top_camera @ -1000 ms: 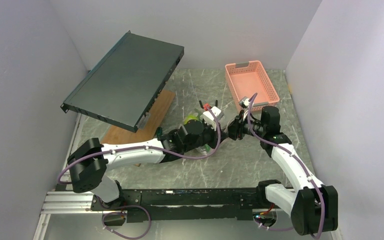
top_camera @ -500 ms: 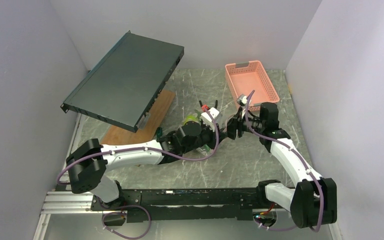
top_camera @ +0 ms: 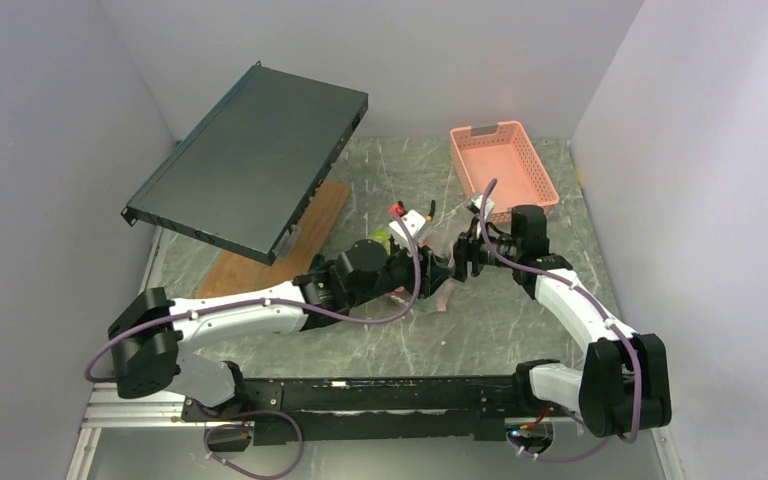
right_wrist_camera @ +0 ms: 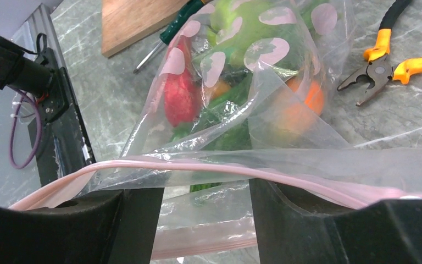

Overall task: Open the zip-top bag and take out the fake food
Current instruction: Pick up the fake vegetable from the zipper food storage bag.

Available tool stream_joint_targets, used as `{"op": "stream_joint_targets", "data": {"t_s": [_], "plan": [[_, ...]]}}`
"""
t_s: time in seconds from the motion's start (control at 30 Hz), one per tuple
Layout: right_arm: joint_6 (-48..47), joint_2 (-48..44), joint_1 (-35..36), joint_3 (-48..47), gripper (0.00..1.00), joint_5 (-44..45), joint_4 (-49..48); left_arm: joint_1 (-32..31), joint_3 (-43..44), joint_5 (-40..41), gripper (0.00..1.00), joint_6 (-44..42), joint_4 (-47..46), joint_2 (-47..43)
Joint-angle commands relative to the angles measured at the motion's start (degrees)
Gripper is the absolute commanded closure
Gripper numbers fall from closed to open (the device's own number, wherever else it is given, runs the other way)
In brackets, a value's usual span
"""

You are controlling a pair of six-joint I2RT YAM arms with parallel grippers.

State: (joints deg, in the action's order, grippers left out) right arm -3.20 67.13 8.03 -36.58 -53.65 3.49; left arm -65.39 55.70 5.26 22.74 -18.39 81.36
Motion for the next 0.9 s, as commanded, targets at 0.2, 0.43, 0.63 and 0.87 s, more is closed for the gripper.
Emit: {"op": "stream_joint_targets", "data": {"t_s": [0.2, 0.43, 0.63, 0.87], "plan": [[-10.7, 1.4, 0.0, -2.1, 0.35, -4.5, 5.9, 0.6, -2.7, 3.9, 0.37, 0.1, 10.3, -7.0], [-14.5, -0.6, 0.6, -1.8, 0.39, -1.1, 7.2, 2.2, 0.6, 11.4, 0.32, 0.3, 25.9, -5.8], [-15.4, 0.6, 1.4, -2.5, 0.34, -6.9, 8.2, 7.9, 3.9, 12.2, 0.3, 0.4, 31.2, -0.5], [-11.9, 4.2, 1.7, -3.5, 0.4, -4.9, 7.0, 14.4, 4.4, 5.2, 0.26, -0.3, 26.1, 1.4]]}}
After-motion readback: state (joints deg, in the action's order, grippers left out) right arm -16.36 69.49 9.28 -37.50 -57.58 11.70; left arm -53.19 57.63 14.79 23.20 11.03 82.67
